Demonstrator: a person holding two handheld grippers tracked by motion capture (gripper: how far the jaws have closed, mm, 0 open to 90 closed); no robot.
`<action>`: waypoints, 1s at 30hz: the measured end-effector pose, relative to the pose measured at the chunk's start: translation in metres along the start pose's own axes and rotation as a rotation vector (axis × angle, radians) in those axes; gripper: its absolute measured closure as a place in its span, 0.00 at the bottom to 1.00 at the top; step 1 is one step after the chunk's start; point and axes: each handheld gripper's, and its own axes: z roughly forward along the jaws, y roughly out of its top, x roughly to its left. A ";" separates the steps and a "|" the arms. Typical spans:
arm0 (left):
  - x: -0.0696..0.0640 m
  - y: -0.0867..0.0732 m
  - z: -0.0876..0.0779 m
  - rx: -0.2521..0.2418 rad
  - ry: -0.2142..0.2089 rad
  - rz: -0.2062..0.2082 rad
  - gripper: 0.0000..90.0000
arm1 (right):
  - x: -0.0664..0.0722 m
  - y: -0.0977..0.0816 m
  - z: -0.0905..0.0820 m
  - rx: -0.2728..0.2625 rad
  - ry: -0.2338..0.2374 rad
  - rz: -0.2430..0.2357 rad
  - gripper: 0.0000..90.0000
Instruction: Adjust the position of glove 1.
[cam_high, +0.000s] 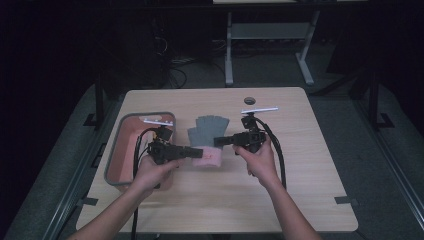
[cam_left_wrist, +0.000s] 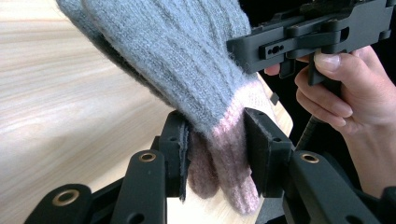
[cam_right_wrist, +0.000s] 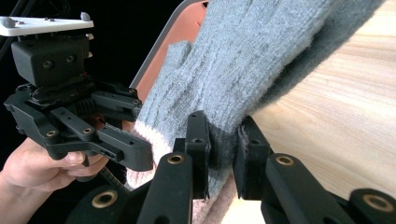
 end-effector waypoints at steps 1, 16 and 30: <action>0.000 0.000 -0.002 -0.003 0.002 -0.002 0.69 | 0.001 0.000 0.001 -0.002 0.000 0.002 0.86; 0.008 0.002 -0.022 -0.033 0.026 -0.011 0.69 | 0.010 0.011 0.018 0.005 0.033 -0.001 0.86; 0.012 0.002 -0.038 -0.038 0.043 -0.014 0.70 | 0.019 0.018 0.029 0.012 0.045 -0.018 0.86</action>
